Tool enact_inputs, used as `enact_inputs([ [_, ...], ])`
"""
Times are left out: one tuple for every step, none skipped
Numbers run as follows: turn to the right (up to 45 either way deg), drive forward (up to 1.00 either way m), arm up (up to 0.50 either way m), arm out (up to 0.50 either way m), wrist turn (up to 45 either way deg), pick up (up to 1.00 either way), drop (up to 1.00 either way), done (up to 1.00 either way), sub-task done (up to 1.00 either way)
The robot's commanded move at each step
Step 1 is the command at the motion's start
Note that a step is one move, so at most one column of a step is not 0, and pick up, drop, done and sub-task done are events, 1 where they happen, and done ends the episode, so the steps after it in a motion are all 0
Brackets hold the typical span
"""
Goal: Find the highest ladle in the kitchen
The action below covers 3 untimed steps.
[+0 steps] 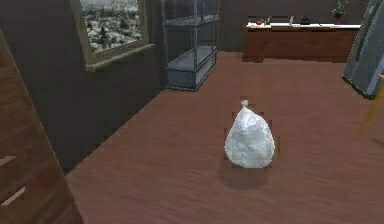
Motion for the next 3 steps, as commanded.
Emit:
enact_inputs([
  [39.0,0.0,0.0,0.0,0.0,0.0,0.0,0.0,0.0],
  [0.0,1.0,0.0,0.0,0.0,0.0,0.0,0.0,0.0],
  [15.0,0.0,0.0,0.0,0.0,0.0,0.0,0.0,0.0],
])
